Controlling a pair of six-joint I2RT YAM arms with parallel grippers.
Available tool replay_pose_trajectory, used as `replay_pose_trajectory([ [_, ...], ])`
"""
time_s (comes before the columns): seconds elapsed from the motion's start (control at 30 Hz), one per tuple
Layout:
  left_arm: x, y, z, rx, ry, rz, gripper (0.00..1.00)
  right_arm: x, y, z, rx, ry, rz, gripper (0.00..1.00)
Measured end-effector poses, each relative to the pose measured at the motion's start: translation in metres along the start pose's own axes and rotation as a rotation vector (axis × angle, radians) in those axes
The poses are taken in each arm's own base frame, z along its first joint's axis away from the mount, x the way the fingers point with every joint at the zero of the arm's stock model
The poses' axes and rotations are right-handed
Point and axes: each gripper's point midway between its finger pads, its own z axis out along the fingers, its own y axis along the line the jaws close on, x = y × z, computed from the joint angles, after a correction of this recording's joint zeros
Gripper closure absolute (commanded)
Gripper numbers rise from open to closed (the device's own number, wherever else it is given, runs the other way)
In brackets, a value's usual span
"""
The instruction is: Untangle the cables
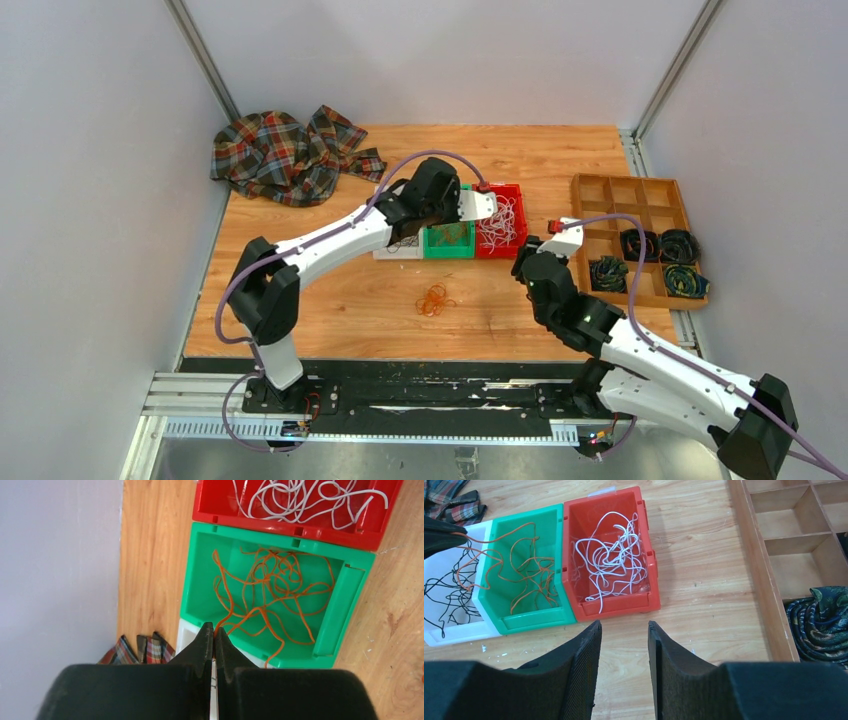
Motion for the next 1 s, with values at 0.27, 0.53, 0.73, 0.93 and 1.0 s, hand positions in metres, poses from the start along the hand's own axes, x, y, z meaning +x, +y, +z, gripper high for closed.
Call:
replay_pose_trajectory([
  [0.27, -0.015, 0.008, 0.034, 0.007, -0.015, -0.026, 1.00, 0.002, -0.007, 0.000, 0.016, 0.012, -0.008, 0.61],
  [0.53, -0.045, 0.033, 0.046, -0.033, -0.089, -0.086, 1.00, 0.004, -0.014, -0.002, 0.036, 0.026, -0.007, 0.61],
  [0.73, -0.014, 0.014, 0.058, -0.018, -0.032, -0.137, 0.99, 0.002, -0.017, -0.005, 0.035, 0.023, 0.012, 0.61],
  [0.93, 0.024, -0.004, 0.064, -0.010, 0.070, -0.176, 1.00, 0.001, -0.020, -0.006, 0.040, 0.022, 0.024, 0.61],
  [1.0, 0.025, -0.004, 0.065, -0.018, 0.074, -0.189, 0.99, 0.002, -0.020, -0.006, 0.042, 0.025, 0.023, 0.62],
])
